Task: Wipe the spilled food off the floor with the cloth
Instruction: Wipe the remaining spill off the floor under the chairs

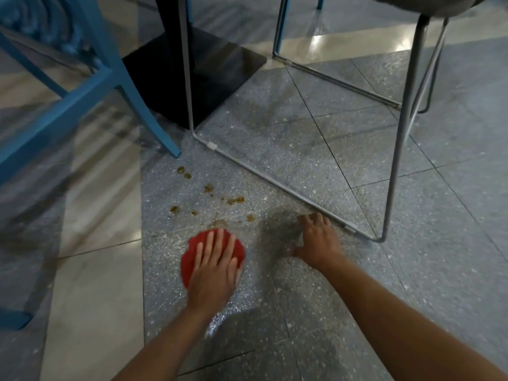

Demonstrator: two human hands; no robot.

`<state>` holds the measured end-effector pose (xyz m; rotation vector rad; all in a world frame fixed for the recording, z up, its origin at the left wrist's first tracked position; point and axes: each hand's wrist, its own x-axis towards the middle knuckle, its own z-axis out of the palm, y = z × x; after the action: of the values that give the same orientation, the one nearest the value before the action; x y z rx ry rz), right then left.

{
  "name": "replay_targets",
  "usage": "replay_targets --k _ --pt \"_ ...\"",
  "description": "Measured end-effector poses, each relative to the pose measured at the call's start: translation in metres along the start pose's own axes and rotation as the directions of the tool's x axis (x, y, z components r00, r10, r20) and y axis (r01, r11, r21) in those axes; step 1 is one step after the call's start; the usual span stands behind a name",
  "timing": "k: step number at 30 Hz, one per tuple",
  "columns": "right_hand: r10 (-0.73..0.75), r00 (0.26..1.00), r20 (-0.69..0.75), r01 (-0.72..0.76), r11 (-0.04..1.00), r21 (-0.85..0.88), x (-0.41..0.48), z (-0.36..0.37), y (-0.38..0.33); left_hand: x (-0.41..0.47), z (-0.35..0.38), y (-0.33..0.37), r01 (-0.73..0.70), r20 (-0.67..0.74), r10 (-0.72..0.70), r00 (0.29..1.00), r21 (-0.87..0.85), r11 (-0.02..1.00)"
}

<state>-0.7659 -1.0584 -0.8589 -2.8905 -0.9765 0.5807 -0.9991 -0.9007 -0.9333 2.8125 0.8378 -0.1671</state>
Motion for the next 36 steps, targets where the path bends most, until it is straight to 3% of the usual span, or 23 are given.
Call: replay_targets --k 2,3,5,7,9,10,12,14,15,17,18,20,21,23,25,28,30,34,36 --pt "-0.053 0.992 -0.11 0.052 0.999 -0.01 0.004 -0.006 0.001 -0.029 0.011 0.022 0.196 -0.016 -0.199 0.98 -0.103 0.975" --pt "-0.078 0.98 -0.181 0.074 0.997 -0.03 0.008 -0.01 0.001 -0.036 0.017 0.038 0.2 -0.021 -0.206 0.978 -0.157 0.967" --pt "-0.095 0.965 -0.243 0.085 0.995 -0.053 0.017 -0.019 -0.001 -0.034 0.028 0.066 0.002 -0.025 -0.006 1.0 -0.165 0.986" --pt "-0.071 0.974 -0.214 0.062 0.997 -0.049 0.03 -0.03 0.0 -0.002 0.021 0.075 -0.341 0.01 0.343 0.939 -0.074 0.937" --pt "-0.046 0.986 -0.163 0.041 0.999 -0.034 0.042 -0.04 0.002 0.042 0.001 0.061 -0.455 0.09 0.452 0.887 0.006 0.891" --pt "-0.032 0.99 -0.139 0.03 0.999 -0.018 0.047 -0.043 0.003 0.058 -0.006 0.05 -0.391 0.11 0.384 0.917 0.048 0.919" --pt "-0.022 0.994 -0.108 0.021 1.0 -0.014 0.053 -0.045 0.0 0.064 -0.008 0.033 -0.109 0.067 0.109 0.992 0.001 0.994" --pt "-0.03 0.994 -0.104 0.028 0.999 -0.024 0.06 -0.045 -0.005 0.036 -0.003 0.043 0.078 0.043 -0.076 0.996 -0.041 0.996" --pt "-0.019 0.994 -0.111 0.017 1.0 -0.021 0.063 -0.045 -0.008 0.015 0.0 0.056 0.095 0.029 -0.093 0.995 -0.063 0.993" --pt "0.02 0.992 -0.128 -0.025 0.999 -0.033 0.071 -0.046 -0.012 -0.006 0.01 0.081 -0.001 0.038 0.005 0.999 -0.111 0.994" --pt "0.028 0.99 -0.136 -0.035 0.998 -0.047 0.074 -0.046 -0.013 0.002 0.011 0.088 -0.127 0.071 0.133 0.989 -0.079 0.989" --pt "0.019 0.989 -0.144 -0.032 0.996 -0.086 0.08 -0.045 -0.015 0.042 -0.002 0.085 -0.374 0.13 0.375 0.918 -0.032 0.927" --pt "0.017 0.989 -0.144 -0.033 0.994 -0.104 0.082 -0.046 -0.015 0.063 -0.012 0.079 -0.409 0.162 0.406 0.899 -0.013 0.912" --pt "0.025 0.989 -0.149 -0.04 0.994 -0.103 0.087 -0.047 -0.012 0.086 -0.022 0.056 -0.306 0.147 0.295 0.944 0.052 0.951" --pt "0.029 0.989 -0.148 -0.042 0.995 -0.089 0.091 -0.049 -0.011 0.08 -0.018 0.034 -0.093 0.081 0.092 0.992 0.009 0.996" --pt "0.05 0.99 -0.134 -0.062 0.995 -0.084 0.094 -0.052 -0.012 0.027 -0.003 0.039 0.071 0.004 -0.071 0.997 -0.059 0.996" --pt "0.053 0.988 -0.147 -0.066 0.994 -0.089 0.095 -0.051 -0.011 0.0 0.008 0.061 0.025 0.033 -0.021 0.999 -0.113 0.993" --pt "0.035 0.983 -0.182 -0.053 0.994 -0.094 0.095 -0.046 -0.009 0.074 -0.011 0.064 -0.319 0.064 0.32 0.945 -0.028 0.947" --pt "0.044 0.982 -0.184 -0.058 0.996 -0.069 0.094 -0.045 -0.008 0.115 -0.027 0.046 -0.209 0.137 0.21 0.968 -0.021 0.978"
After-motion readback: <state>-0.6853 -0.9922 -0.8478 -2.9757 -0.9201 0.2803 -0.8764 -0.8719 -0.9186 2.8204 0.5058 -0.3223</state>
